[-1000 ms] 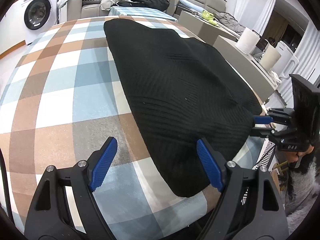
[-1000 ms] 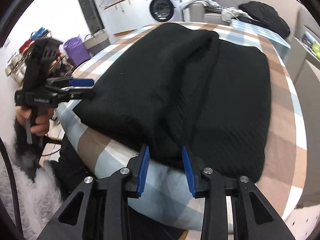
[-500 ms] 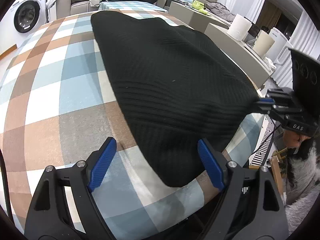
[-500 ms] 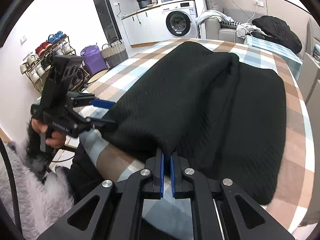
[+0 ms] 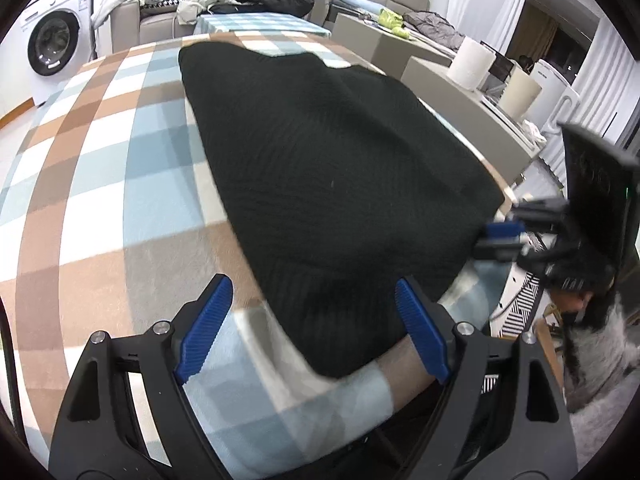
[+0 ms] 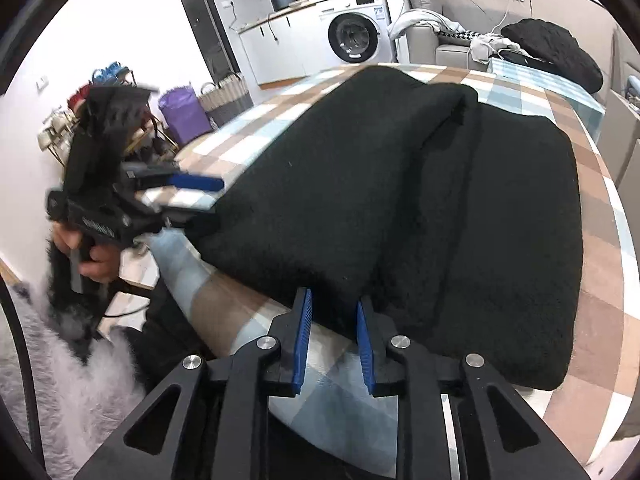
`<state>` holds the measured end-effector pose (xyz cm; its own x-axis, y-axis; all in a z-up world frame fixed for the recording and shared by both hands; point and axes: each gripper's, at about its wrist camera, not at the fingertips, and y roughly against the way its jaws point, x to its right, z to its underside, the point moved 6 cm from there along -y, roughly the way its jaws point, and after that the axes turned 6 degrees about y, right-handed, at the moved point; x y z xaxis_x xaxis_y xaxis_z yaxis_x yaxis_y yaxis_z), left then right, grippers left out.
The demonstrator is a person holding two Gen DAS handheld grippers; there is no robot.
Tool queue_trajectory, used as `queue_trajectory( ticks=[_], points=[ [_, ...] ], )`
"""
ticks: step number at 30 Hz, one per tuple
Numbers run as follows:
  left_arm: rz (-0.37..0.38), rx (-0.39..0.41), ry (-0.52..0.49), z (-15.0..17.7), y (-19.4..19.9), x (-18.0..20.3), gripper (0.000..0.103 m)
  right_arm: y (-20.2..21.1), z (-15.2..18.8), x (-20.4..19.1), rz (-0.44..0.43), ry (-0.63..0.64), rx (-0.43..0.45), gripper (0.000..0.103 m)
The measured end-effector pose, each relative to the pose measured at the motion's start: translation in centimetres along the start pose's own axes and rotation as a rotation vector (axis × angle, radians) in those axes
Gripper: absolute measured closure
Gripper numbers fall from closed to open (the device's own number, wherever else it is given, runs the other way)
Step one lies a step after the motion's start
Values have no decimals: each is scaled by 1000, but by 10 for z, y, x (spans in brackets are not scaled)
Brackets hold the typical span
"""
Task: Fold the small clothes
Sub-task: 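Grasp the sweater fold with the right gripper while left gripper grasps the end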
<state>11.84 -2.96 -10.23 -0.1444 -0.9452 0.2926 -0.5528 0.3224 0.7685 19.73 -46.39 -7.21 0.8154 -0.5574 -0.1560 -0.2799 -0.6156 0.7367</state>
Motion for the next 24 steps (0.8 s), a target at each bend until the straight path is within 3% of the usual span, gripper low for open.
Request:
queue_trajectory(
  ticks=[3,7,9,14,16,19,22,24],
  points=[
    [11,12,-5,-14,-7,11,21,0,4,-1,23,24,-22,94],
    [-9,27,-59,-25,-17,30,21,4,10,3,40,18,-47,94],
    [-42,11,-85,-24,-26,36,21,13,7,1,32,9,-11,79],
    [-99,-19,-155,-15,-40,43,18,29,-3,13,27,-62,65,72],
    [-114,-22,-182,-13,-43,46,16,30,-9,27,47,-127,89,63],
    [-92,-15,-162,-14,-41,44,16,23,-20,55,82,-265,116,62],
    [-35,-1,-105,-17,-33,36,16,10,-36,71,59,-367,150,46],
    [-7,8,-71,-19,-28,29,16,-6,-48,76,44,-391,133,46]
  ],
)
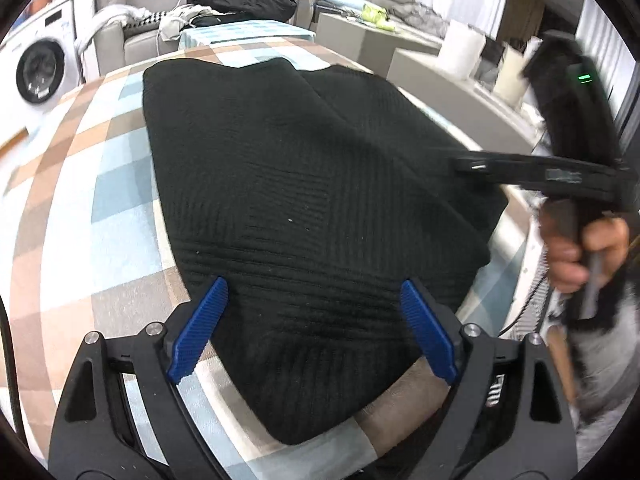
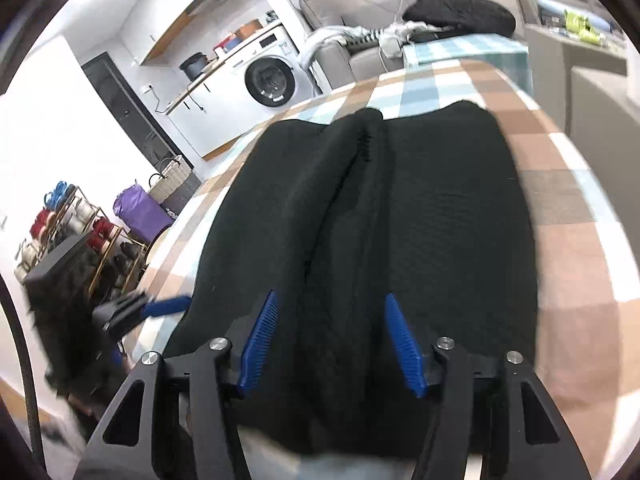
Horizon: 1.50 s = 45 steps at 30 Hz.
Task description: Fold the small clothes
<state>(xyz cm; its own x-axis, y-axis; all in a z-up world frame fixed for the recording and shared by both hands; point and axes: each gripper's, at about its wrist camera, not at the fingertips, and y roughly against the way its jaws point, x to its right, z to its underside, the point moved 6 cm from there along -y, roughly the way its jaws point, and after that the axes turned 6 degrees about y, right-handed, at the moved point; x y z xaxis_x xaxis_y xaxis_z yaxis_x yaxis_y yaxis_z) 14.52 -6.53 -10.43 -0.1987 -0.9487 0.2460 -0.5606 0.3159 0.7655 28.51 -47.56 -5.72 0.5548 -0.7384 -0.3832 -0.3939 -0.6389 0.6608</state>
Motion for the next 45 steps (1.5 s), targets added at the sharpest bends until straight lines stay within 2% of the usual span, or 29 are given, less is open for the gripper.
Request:
queue_trajectory(
  ticks=[3,5,7,8,9,10,12,14,17,20,21,24,26,28,29,30,32,33,34,35,36,38,45],
  points=[
    [12,20,44,-3,9,-13,16,-24,-11,-4,-13,-4,-37,46],
    [17,35,70,-5,14,-21,16,-35,-13,-5,8,7,-46,46],
    [21,47,100,-8,18,-31,16,-39,-19,-8,24,25,-36,62],
    [18,51,111,-10,19,-34,16,-37,-19,-13,23,48,-33,89],
    [15,57,119,-11,21,-37,16,-35,-22,-17,18,66,-19,96],
    [12,63,125,-12,23,-39,16,-29,-26,-22,16,86,13,96],
    [11,71,136,-14,27,-44,16,-3,-35,-34,27,137,108,97],
    [4,75,145,-15,28,-48,16,10,-40,-30,55,120,131,97],
    [-3,65,169,-14,23,-57,16,2,-33,-4,151,77,77,96],
    [-7,49,185,-13,15,-62,16,-14,-21,14,172,28,-8,83],
    [-10,45,186,-13,12,-62,16,-12,-18,15,173,27,-4,75],
    [-26,30,204,-16,0,-65,16,9,-17,17,187,41,41,69],
    [-12,21,234,-18,-9,-69,16,27,-15,23,218,38,74,61],
    [6,26,267,-22,-15,-71,17,41,-11,37,262,17,91,60],
    [17,47,274,-25,-17,-70,22,44,-9,44,277,5,90,60],
    [40,52,282,-28,-20,-69,35,46,-5,52,283,-16,84,60],
    [60,61,298,-33,-25,-68,53,44,0,67,287,-59,62,60],
    [67,62,306,-34,-27,-68,67,41,2,71,292,-63,51,60],
    [60,68,314,-36,-29,-68,74,39,4,75,300,-64,46,60],
    [55,73,318,-38,-30,-68,77,37,5,80,306,-69,39,63],
    [46,79,320,-39,-30,-68,82,34,8,82,298,-74,30,74],
    [41,94,337,-42,-29,-70,86,28,12,77,271,-68,20,81],
    [25,121,342,-38,-17,-87,88,11,11,50,240,-1,-19,82]
  ],
)
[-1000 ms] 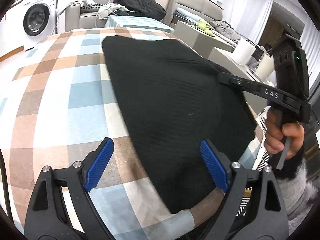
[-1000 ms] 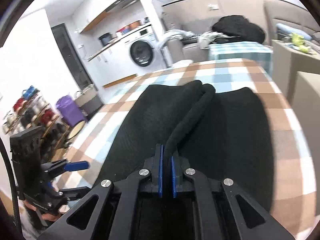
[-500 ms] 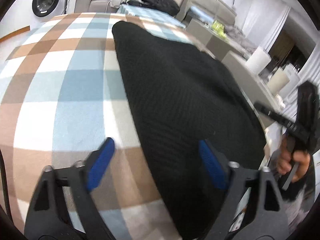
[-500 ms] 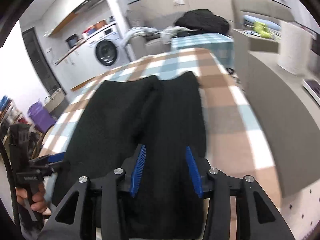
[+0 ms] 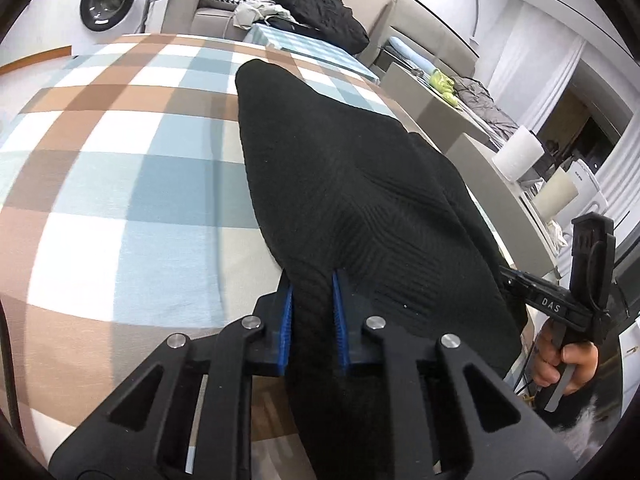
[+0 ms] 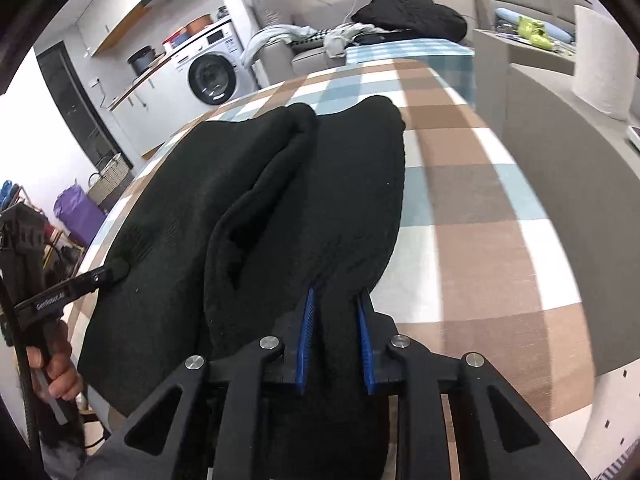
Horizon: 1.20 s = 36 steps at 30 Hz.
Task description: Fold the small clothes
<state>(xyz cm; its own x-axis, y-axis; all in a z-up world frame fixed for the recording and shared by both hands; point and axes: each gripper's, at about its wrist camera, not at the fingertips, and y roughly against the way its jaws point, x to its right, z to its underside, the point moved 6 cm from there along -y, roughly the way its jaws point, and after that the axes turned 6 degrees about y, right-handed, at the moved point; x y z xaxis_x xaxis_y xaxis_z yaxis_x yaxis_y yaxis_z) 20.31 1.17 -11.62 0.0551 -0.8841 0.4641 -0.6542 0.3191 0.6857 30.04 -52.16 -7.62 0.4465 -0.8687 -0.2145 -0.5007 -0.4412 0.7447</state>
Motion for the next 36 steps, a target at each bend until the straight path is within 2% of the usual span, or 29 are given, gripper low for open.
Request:
queue_trajectory(
  ticks=[10,12,14,17,20,21,22,24,29,31,33,35,36],
  points=[
    [-80,48,37,-1,44,-56,88,-20,2,-63,-55,88,-41,82],
    [-73,41,42,-1,47,-62,87,-19,2,-68,-39,117,-55,75],
    [-85,41,29,1,51,-63,86,-16,2,-66,-30,107,-53,74],
    [-147,51,-10,2,58,-61,81,1,-5,-57,-16,65,8,65],
    [-187,66,-71,5,66,-53,72,15,-14,-62,-93,45,61,62],
    [-184,73,-83,5,68,-49,64,16,-16,-66,-114,46,66,61],
    [-181,80,-102,6,71,-44,51,15,-18,-70,-129,52,64,61],
    [-181,93,-127,7,75,-36,36,6,-21,-86,-157,62,45,60],
    [-153,88,-154,12,77,-22,27,-24,-18,-107,-194,64,-6,60],
    [-146,80,-155,15,75,-20,27,-32,-14,-107,-176,59,-13,72],
    [-150,79,-155,16,74,-20,27,-36,-12,-106,-191,52,-17,97],
    [-145,74,-154,17,73,-20,27,-27,-15,-109,-252,42,2,99],
    [-142,75,-150,17,74,-20,27,-13,-18,-112,-272,56,54,99]
  ],
)
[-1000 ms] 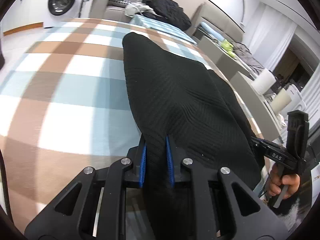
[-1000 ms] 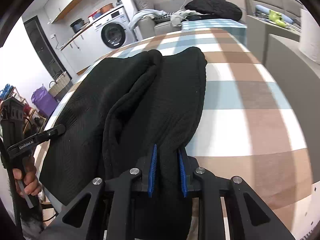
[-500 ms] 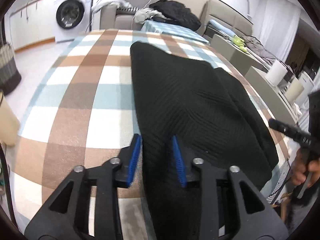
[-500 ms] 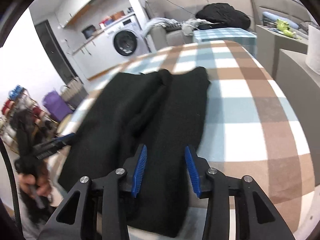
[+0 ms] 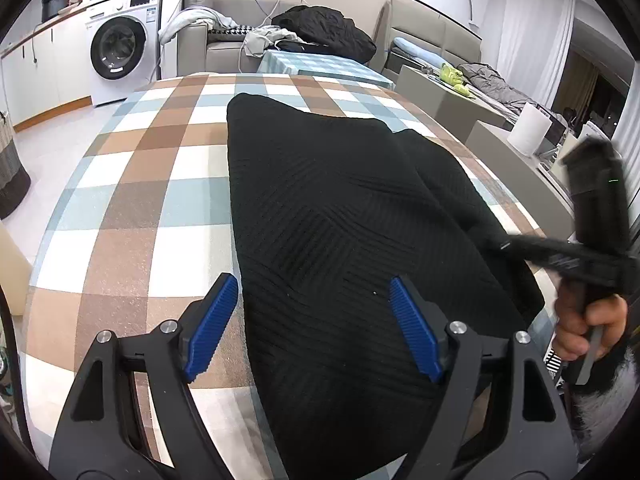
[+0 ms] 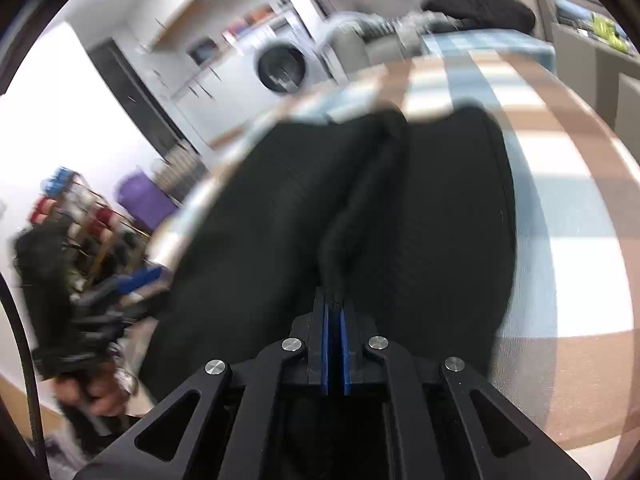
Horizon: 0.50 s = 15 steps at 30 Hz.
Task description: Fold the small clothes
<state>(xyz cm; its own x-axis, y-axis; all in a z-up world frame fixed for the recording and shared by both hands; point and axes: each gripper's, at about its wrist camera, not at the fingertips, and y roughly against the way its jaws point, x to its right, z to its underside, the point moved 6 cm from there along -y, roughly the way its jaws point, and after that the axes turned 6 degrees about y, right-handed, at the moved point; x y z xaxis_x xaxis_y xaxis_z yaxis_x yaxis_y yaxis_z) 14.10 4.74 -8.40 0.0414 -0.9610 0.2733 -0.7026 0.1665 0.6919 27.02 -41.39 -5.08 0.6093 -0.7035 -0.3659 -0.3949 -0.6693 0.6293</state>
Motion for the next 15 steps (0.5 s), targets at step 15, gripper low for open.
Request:
queue_trajectory(
  ticks=[15],
  points=[
    [12,-23,-33,6,-4,11,27,23,-4,18,80,-61,33,75]
  ],
)
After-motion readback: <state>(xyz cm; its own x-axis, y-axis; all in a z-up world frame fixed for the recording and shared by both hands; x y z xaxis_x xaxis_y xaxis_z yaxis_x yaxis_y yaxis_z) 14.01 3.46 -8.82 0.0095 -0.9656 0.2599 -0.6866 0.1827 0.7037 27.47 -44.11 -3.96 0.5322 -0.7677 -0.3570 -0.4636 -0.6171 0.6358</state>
